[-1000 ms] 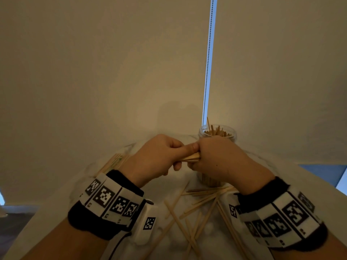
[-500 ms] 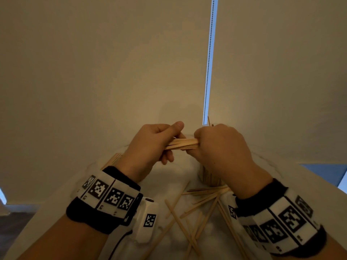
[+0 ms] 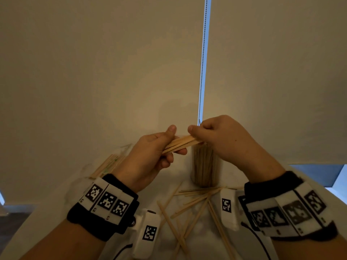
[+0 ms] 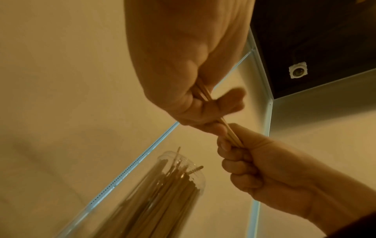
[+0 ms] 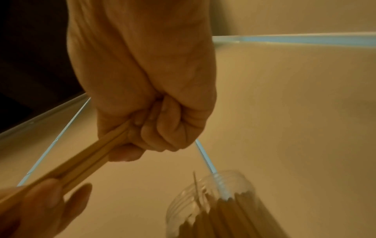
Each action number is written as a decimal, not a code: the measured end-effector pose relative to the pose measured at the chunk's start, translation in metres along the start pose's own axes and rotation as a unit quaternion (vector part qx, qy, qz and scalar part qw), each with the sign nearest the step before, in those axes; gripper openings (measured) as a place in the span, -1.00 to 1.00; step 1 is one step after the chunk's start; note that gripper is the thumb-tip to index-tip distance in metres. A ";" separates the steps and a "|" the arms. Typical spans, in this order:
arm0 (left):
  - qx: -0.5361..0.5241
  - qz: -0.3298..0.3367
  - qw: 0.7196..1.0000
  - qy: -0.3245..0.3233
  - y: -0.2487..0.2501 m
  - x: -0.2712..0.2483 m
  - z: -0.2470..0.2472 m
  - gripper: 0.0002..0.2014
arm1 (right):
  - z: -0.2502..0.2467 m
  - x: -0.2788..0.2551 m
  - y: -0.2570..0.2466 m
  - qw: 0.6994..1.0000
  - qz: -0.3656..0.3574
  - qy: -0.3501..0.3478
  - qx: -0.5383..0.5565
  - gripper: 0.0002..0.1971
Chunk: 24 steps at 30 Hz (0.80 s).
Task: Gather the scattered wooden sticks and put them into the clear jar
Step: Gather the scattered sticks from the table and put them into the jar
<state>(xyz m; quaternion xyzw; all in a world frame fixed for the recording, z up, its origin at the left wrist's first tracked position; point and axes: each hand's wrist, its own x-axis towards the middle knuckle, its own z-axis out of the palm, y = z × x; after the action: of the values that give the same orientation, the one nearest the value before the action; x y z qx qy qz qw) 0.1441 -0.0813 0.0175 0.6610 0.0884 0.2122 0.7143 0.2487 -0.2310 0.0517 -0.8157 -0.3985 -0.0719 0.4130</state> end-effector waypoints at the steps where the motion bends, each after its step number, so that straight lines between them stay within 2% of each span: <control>1: -0.025 -0.021 0.999 -0.004 0.001 0.000 0.000 -0.50 | -0.006 0.001 0.003 1.000 0.003 0.008 0.002 -0.54; 4: -0.038 -0.045 0.998 0.016 0.000 0.004 -0.006 -0.37 | -0.037 0.003 0.019 0.995 0.031 0.088 -0.023 -0.57; 6: 0.005 -0.033 0.999 0.040 -0.007 0.006 -0.010 -0.42 | -0.059 0.002 0.035 0.984 0.066 0.162 -0.038 -0.58; 8: 0.047 -0.031 0.997 0.044 -0.015 0.010 -0.006 -0.45 | -0.070 0.002 0.050 0.973 0.093 0.200 -0.070 -0.58; 9: 0.067 -0.038 0.996 0.036 -0.018 0.013 -0.002 -0.39 | -0.071 0.003 0.054 0.970 0.098 0.203 -0.090 -0.58; 13: 0.176 -0.043 0.983 -0.016 -0.029 0.041 0.017 0.07 | -0.065 0.018 0.054 0.970 0.081 0.168 -0.155 -0.61; 16: 0.244 -0.022 0.968 -0.058 -0.030 0.061 0.032 0.27 | -0.055 0.039 0.044 0.964 0.052 0.096 -0.242 -0.66; 18: 0.236 -0.017 0.967 -0.089 -0.032 0.073 0.040 0.33 | -0.047 0.054 0.037 0.952 0.034 0.049 -0.302 -0.69; 20: 0.229 -0.006 0.968 -0.101 -0.033 0.078 0.046 0.25 | -0.039 0.067 0.029 0.935 -0.001 0.006 -0.353 -0.72; 21: 0.233 0.007 0.967 -0.100 -0.036 0.081 0.047 0.10 | -0.035 0.072 0.025 0.928 -0.020 -0.016 -0.372 -0.73; 23: 0.242 0.039 0.964 -0.104 -0.040 0.084 0.046 -0.39 | -0.027 0.080 0.020 0.913 -0.051 -0.058 -0.401 -0.71; 24: 0.240 0.050 0.964 -0.105 -0.042 0.085 0.045 -0.45 | -0.022 0.083 0.018 0.905 -0.062 -0.076 -0.415 -0.69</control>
<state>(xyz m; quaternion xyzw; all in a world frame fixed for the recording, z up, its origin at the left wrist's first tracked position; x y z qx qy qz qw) 0.2458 -0.0877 -0.0060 0.8349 0.0280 0.1497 0.5288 0.3221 -0.2045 0.0916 -0.8900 -0.4126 -0.1939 0.0003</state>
